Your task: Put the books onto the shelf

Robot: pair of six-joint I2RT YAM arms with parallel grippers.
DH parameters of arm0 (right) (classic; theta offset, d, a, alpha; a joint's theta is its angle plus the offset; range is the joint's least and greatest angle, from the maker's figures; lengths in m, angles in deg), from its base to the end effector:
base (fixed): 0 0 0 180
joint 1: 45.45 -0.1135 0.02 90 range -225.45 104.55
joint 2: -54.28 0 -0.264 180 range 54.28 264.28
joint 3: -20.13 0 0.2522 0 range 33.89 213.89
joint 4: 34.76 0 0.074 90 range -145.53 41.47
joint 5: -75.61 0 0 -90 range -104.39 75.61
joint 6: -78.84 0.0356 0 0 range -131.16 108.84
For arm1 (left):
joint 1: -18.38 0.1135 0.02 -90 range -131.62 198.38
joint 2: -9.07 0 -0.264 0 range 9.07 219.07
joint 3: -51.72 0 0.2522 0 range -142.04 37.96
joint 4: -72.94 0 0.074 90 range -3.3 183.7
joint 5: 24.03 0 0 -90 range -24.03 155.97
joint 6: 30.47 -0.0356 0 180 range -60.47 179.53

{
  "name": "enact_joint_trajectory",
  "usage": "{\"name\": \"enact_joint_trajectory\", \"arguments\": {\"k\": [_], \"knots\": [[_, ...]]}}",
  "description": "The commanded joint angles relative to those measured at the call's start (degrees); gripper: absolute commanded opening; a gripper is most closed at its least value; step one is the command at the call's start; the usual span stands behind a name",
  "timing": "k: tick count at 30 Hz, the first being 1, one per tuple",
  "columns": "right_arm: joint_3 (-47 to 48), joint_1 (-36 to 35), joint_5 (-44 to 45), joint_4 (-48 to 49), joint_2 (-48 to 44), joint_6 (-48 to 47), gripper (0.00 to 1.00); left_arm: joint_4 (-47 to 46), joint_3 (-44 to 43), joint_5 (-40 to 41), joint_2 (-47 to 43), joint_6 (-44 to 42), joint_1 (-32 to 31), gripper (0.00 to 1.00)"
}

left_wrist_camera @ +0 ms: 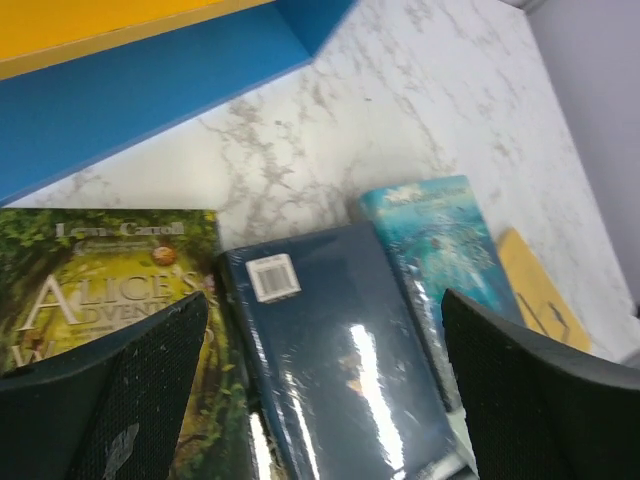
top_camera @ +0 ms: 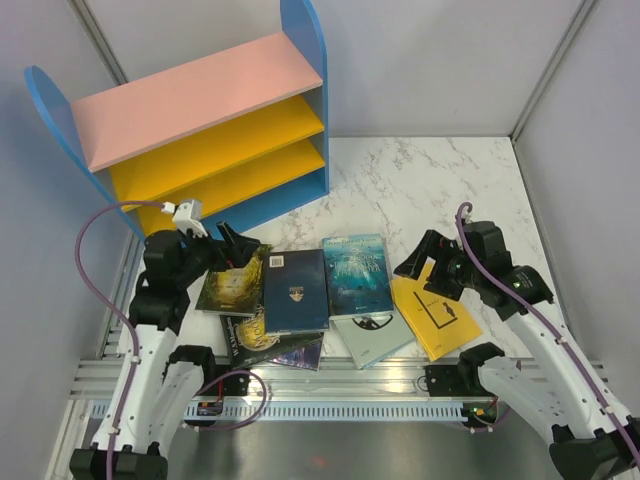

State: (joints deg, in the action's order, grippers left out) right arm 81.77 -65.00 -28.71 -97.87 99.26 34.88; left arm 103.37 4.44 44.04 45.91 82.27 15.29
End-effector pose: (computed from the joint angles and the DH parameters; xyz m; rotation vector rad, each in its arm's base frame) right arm 0.1381 0.0584 0.2938 0.4530 2.4750 0.8091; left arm 0.1564 -0.0218 0.2809 -0.0714 1.9493 -0.6676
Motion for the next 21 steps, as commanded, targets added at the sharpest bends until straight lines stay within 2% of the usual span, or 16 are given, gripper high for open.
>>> {"name": "enact_joint_trajectory", "arguments": {"k": [1, 4, 8, 9, 10, 13, 17, 20, 21], "knots": [[0.3, 0.0, -1.5, 5.7, 1.8, 0.5, 0.98, 4.3, -8.2, -11.2, -1.1, 3.2, 0.0, 1.00], [1.7, 0.0, -1.7, 5.7, 3.6, -0.2, 0.98, 6.4, -11.8, -12.4, -1.9, 5.3, 0.0, 1.00], [3.2, 0.0, -0.4, 5.8, 3.7, -0.5, 0.98, 29.2, -15.9, 6.2, -2.2, 14.9, 0.0, 1.00], [3.1, 0.0, -0.2, 6.0, 3.5, -0.4, 0.98, 29.0, -15.5, 5.8, -2.5, 15.7, 0.0, 1.00], [2.9, 0.0, -0.2, 6.3, 3.5, -0.3, 0.98, 27.6, -13.8, -0.2, -2.6, 14.6, 0.0, 1.00], [2.3, 0.0, -1.0, 7.9, 4.9, -0.2, 0.98, 23.5, -10.4, -7.0, -1.9, 17.2, 0.0, 1.00], [1.9, 0.1, -1.8, 9.2, 10.1, -1.5, 0.98, 19.1, -8.5, -14.4, 3.8, 16.6, -0.1, 1.00], [1.0, 0.0, -1.4, 12.0, 13.6, -1.8, 0.98, 15.1, -9.4, -14.8, 8.9, 16.4, -3.3, 1.00], [0.8, 0.0, -1.5, 12.9, 14.3, -2.1, 0.98, 14.3, -10.9, -14.2, 10.5, 16.7, -6.9, 1.00]]}}
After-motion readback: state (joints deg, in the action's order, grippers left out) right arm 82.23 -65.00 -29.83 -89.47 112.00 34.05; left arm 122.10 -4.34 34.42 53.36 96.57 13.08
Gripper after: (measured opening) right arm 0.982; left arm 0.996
